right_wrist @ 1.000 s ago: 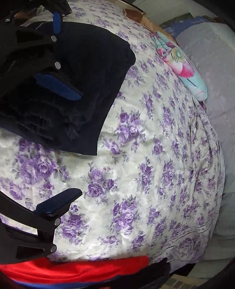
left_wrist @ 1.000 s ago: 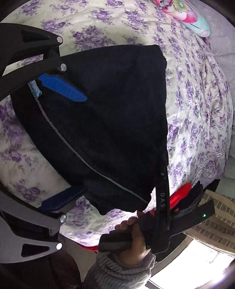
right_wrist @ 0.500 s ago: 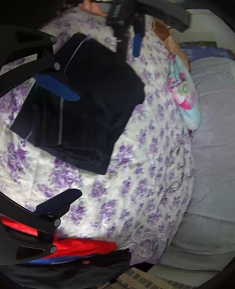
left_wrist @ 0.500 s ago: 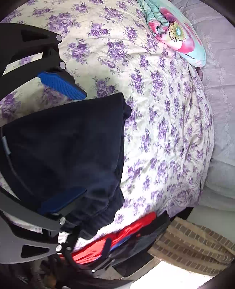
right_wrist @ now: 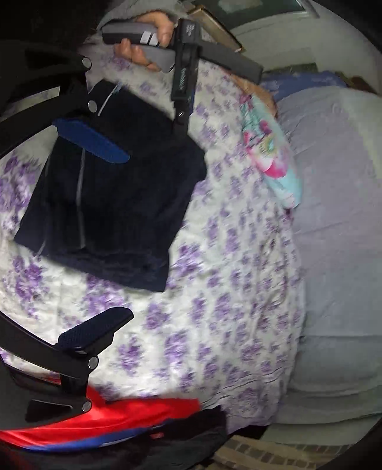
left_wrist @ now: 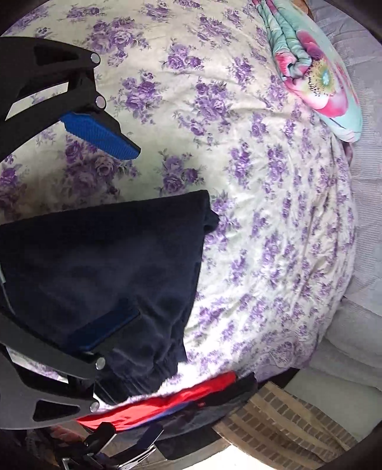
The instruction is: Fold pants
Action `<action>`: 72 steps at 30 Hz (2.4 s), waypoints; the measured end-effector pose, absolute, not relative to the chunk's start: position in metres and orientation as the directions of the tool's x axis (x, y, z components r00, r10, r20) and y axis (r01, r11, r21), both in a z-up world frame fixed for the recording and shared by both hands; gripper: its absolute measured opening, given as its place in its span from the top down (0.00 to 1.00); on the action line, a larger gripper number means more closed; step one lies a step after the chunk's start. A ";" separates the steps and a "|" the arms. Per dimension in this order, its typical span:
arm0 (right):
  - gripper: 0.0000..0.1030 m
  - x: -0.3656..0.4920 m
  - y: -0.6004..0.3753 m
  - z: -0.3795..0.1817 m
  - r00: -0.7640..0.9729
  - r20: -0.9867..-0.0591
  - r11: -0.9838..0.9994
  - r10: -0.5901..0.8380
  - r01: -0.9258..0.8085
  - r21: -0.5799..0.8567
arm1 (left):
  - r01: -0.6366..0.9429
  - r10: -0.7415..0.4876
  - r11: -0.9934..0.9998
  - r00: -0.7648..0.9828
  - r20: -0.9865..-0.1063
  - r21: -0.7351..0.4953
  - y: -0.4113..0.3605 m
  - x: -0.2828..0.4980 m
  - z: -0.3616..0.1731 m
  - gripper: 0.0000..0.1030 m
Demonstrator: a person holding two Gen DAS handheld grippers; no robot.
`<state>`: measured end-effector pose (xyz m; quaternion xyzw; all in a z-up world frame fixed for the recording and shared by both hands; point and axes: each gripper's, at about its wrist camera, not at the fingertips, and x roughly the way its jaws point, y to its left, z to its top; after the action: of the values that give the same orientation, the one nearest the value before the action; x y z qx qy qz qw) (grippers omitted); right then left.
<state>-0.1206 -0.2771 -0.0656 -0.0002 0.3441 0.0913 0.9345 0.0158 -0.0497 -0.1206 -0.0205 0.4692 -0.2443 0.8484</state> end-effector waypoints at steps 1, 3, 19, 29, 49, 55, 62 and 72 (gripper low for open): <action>0.04 -0.114 -0.269 -0.064 0.730 -0.651 0.975 0.207 -0.209 0.077 | 0.401 -0.440 0.877 0.451 -0.777 -0.264 -0.050 0.012 -0.117 0.05; 0.04 -0.104 -0.255 -0.071 0.697 -0.677 0.964 0.237 -0.256 0.073 | 0.411 -0.431 0.877 0.445 -0.785 -0.249 -0.056 0.007 -0.119 0.05; 0.04 -0.099 -0.267 -0.105 0.600 -0.773 0.973 0.205 -0.213 0.093 | 0.355 -0.275 0.928 0.447 -0.851 -0.113 -0.065 -0.015 -0.131 0.05; 0.04 -0.100 -0.337 -0.069 0.642 -0.728 0.938 0.240 0.041 0.345 | 0.321 -0.202 0.947 0.554 -0.808 -0.017 -0.064 -0.022 -0.080 0.05; 0.04 -0.102 -0.335 -0.055 0.644 -0.694 0.906 0.322 0.004 0.423 | 0.268 -0.126 0.962 0.615 -0.778 0.056 -0.094 -0.040 -0.043 0.05; 0.04 -0.097 -0.339 -0.047 0.629 -0.714 0.941 0.305 -0.084 0.328 | 0.188 -0.062 0.980 0.621 -0.782 0.072 -0.108 -0.047 -0.039 0.05; 0.04 -0.087 -0.375 -0.084 0.544 -0.738 0.897 0.399 -0.067 0.436 | 0.070 -0.154 0.988 0.471 -0.869 -0.138 -0.089 -0.060 -0.078 0.05; 0.04 -0.085 -0.341 -0.105 0.498 -0.803 0.942 0.328 -0.101 0.321 | -0.113 -0.182 0.969 0.267 -0.946 -0.218 -0.037 -0.064 -0.145 0.05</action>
<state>-0.0848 -0.3412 -0.1052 0.1166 0.4849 0.1250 0.8577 -0.0641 -0.0375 -0.1447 -0.1217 0.6050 -0.0218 0.7865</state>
